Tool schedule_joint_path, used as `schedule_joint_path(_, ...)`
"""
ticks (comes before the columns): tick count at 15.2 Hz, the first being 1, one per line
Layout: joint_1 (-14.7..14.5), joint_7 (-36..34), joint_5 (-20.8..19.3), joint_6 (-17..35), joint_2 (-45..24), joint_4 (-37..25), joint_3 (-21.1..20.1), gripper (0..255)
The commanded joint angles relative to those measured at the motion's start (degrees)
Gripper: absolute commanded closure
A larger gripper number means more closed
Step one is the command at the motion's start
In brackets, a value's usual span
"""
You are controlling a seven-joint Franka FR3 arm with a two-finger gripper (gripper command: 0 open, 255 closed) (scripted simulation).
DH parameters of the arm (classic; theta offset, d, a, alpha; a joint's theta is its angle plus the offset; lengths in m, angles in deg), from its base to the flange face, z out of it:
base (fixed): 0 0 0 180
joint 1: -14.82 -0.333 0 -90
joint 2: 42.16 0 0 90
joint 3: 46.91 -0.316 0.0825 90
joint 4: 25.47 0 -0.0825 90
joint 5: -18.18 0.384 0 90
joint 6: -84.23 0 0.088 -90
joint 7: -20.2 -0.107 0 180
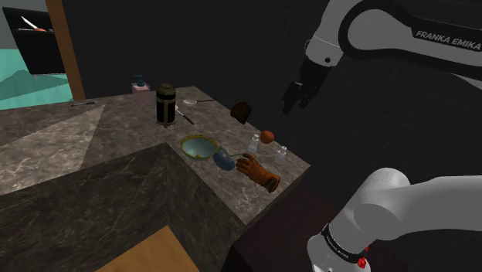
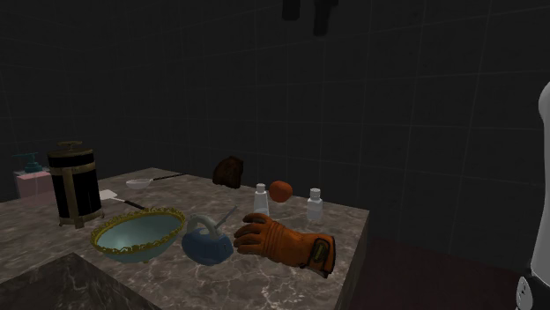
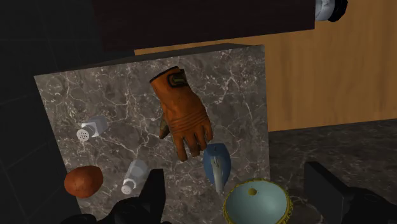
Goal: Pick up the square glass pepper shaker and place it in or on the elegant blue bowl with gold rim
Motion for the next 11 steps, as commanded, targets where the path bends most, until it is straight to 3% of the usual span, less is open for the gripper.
schedule_joint_path(1, 0.0, 0.0, 0.0, 0.0, 0.0, 0.0, 0.0, 0)
schedule_joint_path(11, 3.4, 11.6, -5.4, 17.1, 0.6, 14.9, 10.9, 0)
